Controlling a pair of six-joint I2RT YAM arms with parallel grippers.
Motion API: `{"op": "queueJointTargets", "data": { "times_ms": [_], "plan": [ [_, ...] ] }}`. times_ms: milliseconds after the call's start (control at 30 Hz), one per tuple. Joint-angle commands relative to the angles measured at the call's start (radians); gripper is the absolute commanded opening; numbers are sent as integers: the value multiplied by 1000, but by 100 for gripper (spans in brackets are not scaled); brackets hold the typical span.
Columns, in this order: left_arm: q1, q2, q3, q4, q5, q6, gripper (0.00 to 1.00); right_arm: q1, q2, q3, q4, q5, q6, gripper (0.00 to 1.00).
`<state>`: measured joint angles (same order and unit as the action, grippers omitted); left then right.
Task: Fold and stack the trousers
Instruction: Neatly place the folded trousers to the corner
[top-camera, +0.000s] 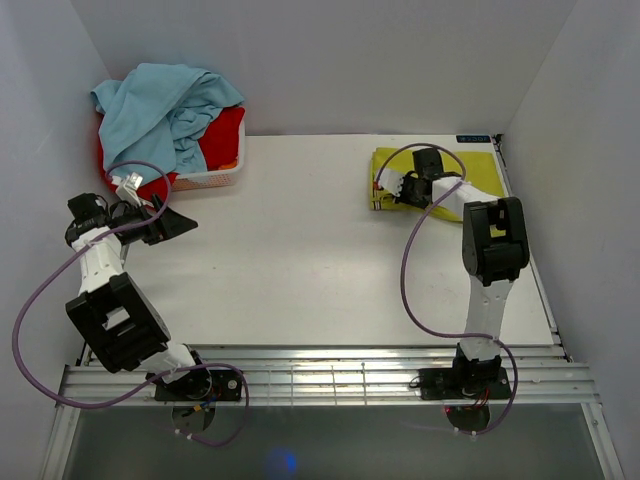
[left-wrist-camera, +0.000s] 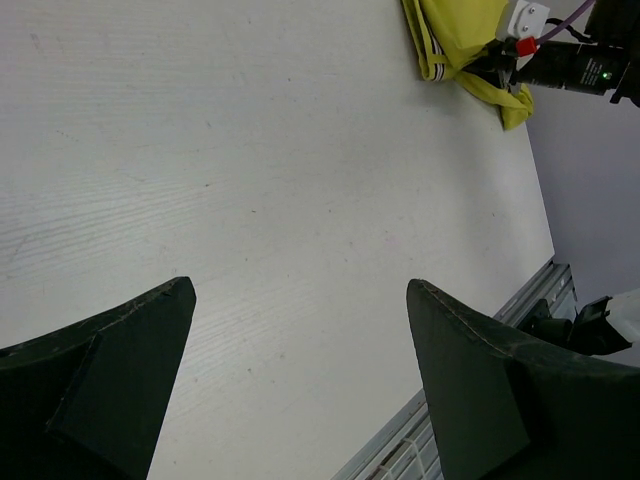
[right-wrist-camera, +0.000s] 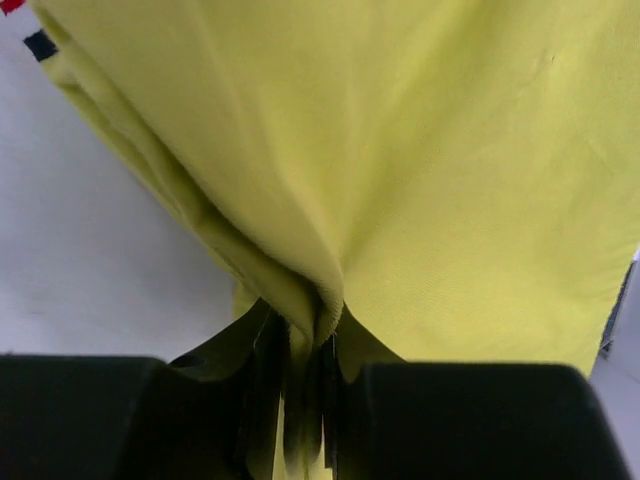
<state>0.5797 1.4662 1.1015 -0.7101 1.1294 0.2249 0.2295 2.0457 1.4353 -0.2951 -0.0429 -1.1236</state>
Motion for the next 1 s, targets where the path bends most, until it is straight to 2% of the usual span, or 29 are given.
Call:
{"op": "queueJointTargets", "data": {
  "times_ms": [0,200,400,500,533,633,667,733,767,967],
  "plan": [
    [-1,-10,21,-9,3,22,98,-73,111,65,14,-23,-248,8],
    [-1,-12,11,-20,-8,33,98,-131,267,248,27,-29,-381,8],
    [-1,-12,3,-32,-39,50,98,-157,404,415,16,-31,-444,8],
    [-1,-7,-2,-34,-51,56,98,-156,410,433,42,-22,-455,14],
    [-1,-6,-2,-34,-51,56,98,-157,407,424,53,-9,-470,17],
    [-1,0,6,-37,-46,56,98,-157,369,364,99,17,-490,35],
    [-1,0,14,-43,-42,56,98,-157,348,314,135,18,-489,51],
    [-1,-1,26,-48,-42,56,98,-148,272,260,169,17,-484,72],
    [-1,-3,31,-52,-45,56,98,-145,216,228,169,11,-467,91],
    [-1,-10,122,-54,-178,99,98,-122,22,253,44,-52,-325,90]
  ]
}}
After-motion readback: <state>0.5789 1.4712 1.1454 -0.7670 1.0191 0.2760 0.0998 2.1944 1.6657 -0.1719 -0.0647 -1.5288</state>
